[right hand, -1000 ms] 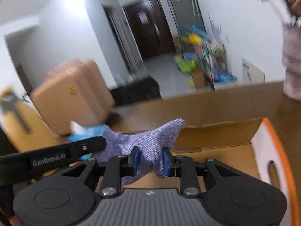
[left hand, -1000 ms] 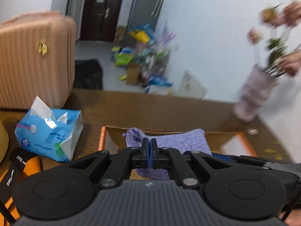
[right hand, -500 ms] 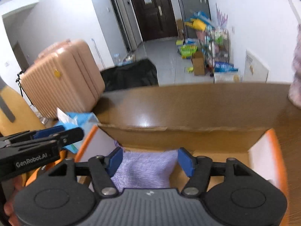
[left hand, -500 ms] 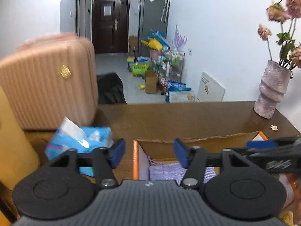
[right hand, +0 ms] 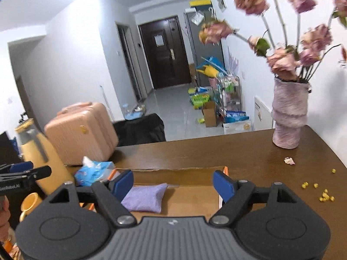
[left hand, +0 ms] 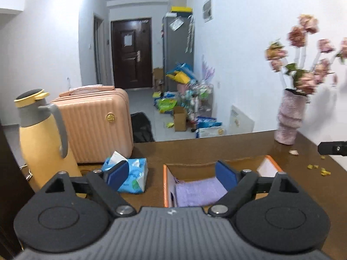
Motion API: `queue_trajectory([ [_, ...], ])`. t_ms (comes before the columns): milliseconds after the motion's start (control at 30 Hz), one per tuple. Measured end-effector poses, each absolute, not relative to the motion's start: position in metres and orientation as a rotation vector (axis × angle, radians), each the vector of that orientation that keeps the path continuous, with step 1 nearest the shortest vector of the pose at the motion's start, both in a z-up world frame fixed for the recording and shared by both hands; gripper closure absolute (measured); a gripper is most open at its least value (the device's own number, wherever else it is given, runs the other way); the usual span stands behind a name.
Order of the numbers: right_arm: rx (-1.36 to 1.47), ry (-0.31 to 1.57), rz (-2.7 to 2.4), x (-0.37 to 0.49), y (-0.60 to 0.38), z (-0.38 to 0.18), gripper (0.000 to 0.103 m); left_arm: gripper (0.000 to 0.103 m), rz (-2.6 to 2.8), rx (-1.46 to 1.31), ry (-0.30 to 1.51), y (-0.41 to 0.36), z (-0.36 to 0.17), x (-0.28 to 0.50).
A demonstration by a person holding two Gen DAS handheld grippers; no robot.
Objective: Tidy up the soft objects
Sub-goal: 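Withdraw both grippers from the box back over the pile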
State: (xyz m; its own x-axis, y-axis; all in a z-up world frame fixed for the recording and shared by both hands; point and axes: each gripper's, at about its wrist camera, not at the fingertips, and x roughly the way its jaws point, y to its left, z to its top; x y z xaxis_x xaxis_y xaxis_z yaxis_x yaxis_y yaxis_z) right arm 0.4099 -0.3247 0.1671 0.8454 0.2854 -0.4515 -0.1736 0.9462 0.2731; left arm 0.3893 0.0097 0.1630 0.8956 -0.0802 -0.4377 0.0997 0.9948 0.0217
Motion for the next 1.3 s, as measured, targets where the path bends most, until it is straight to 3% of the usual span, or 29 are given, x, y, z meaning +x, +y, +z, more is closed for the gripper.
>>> queue_trajectory([
  [300,0.123,0.333,0.305,0.252,-0.319,0.147,0.014,0.003,-0.201,0.082,0.33,0.009,0.124,0.22],
  [600,0.047,0.202,0.301,0.103,-0.271,0.072,0.012,0.0,-0.159,0.095,0.254,0.024,0.063,0.087],
  [867,0.013,0.271,0.344,0.055,-0.25,0.031,0.012,0.0,-0.149,0.096,0.316,0.031,0.045,0.081],
  [1300,0.071,0.323,0.306,0.072,-0.257,0.01,0.013,0.0,-0.191,0.093,0.393,0.017,0.021,0.102],
])
